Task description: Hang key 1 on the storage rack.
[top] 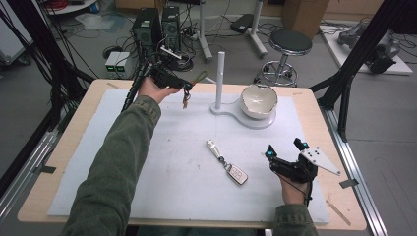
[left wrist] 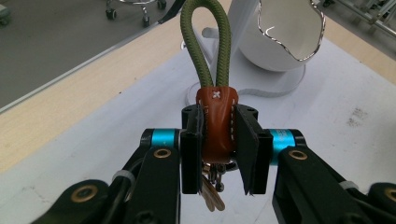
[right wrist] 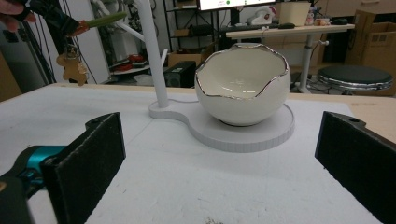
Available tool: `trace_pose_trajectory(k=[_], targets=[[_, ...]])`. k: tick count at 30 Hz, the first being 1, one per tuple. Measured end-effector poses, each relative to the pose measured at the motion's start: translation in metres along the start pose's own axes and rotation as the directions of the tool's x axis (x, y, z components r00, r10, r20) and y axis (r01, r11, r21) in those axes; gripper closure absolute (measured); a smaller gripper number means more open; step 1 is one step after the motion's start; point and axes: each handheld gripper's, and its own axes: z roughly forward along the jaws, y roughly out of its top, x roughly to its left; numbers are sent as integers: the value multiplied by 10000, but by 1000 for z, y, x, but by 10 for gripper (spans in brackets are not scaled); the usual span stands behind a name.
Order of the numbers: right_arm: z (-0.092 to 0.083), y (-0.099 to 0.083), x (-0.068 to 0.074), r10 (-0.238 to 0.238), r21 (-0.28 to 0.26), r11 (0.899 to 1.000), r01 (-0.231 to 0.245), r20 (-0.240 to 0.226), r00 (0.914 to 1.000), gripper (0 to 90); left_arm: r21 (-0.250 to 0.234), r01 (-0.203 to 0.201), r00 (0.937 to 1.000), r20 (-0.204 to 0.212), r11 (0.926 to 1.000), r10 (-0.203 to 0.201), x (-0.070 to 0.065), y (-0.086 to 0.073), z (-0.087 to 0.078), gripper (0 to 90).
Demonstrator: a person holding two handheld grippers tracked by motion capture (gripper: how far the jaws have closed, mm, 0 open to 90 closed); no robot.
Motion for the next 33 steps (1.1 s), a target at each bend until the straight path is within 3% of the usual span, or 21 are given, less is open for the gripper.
trace_pose_trajectory(k=[12, 24, 33], targets=[[0, 0, 0, -49, -18, 10000, 49, 13, 10000, 5, 128, 68, 10000, -42, 9999, -67, 3, -2, 10, 725], [0, 0, -1, 11, -26, 10000, -11, 43, 10000, 5, 419, -17, 9998, 179, 9991, 9, 1, -5, 25, 725], [0, 0, -1, 12, -5, 10000, -12, 45, 10000, 5, 561, -171, 9998, 87, 9983, 167, -1, -6, 34, 722]])
